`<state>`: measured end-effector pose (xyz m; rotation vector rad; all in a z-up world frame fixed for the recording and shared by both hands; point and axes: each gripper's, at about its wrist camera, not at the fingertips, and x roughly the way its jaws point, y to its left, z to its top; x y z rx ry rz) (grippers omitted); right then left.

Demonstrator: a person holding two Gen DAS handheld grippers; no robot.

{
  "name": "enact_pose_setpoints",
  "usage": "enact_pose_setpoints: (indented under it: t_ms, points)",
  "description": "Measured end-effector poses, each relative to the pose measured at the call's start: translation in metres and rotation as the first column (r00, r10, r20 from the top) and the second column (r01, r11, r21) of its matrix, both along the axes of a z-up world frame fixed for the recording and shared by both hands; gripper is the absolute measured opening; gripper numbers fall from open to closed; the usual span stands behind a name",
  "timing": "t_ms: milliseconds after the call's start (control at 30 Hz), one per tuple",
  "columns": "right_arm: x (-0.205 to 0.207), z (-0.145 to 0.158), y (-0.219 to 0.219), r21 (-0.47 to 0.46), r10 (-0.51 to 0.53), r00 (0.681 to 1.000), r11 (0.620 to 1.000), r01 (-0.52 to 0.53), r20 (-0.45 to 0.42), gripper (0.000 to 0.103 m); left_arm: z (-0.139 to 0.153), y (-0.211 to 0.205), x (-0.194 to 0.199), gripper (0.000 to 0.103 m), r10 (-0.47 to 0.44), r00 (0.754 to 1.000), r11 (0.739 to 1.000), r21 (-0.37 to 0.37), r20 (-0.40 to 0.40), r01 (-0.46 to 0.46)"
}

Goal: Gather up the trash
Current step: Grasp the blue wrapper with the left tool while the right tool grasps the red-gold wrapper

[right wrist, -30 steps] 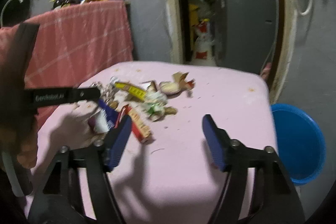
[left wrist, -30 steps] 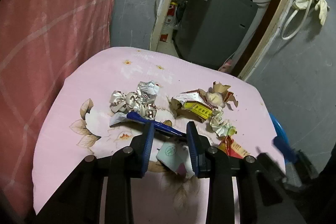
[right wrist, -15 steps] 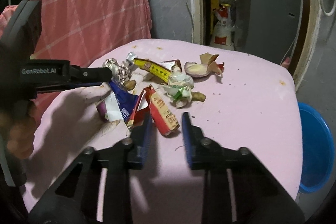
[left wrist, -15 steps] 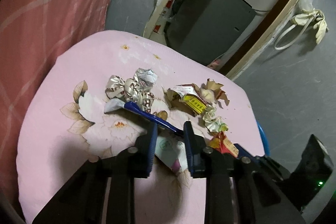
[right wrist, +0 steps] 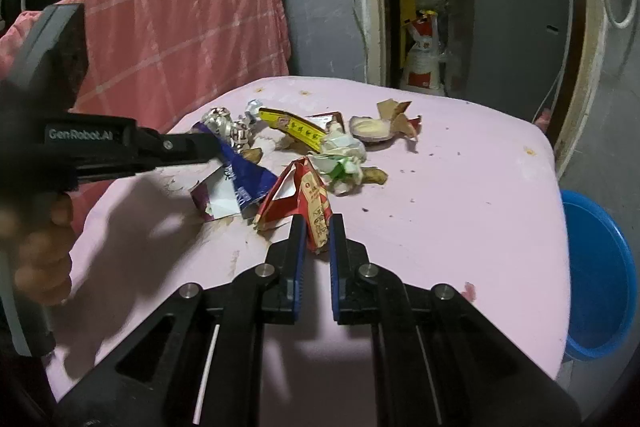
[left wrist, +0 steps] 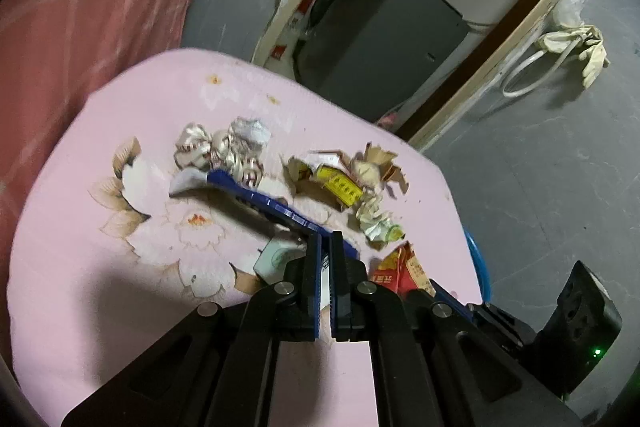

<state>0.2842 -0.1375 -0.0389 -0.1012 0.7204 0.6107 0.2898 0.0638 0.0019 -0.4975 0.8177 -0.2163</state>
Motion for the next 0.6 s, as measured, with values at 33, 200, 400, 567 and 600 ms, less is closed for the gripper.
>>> enact_pose_setpoints:
  t_ms: [33, 200, 400, 567, 600]
  points:
    - [-0.001, 0.001, -0.001, 0.000, -0.007, 1.000, 1.000, 0.007, 0.005, 0.011, 0.002, 0.000, 0.000, 0.003, -0.001, 1.000, 1.000, 0.007, 0.005, 0.001]
    - [-0.002, 0.004, -0.012, 0.003, -0.043, 0.999, 0.999, 0.043, 0.029, 0.010, 0.004, -0.001, 0.006, 0.031, 0.022, 1.000, 1.000, 0.007, -0.015, -0.022]
    - [-0.002, 0.004, -0.022, 0.032, -0.054, 0.998, 0.998, 0.053, 0.029, 0.010, 0.003, 0.001, 0.026, 0.033, 0.091, 0.992, 0.996, 0.004, -0.088, -0.091]
    - [-0.005, 0.003, -0.023, 0.052, -0.045, 0.999, 0.998, 0.044, 0.025, 0.010, -0.008, 0.000, 0.037, 0.032, 0.114, 0.977, 0.993, -0.006, -0.180, -0.117]
    - [-0.005, 0.003, -0.023, 0.055, -0.044, 0.999, 0.998, 0.042, 0.026, 0.010, -0.010, 0.000, 0.037, 0.032, 0.117, 0.975, 0.993, -0.006, -0.189, -0.120]
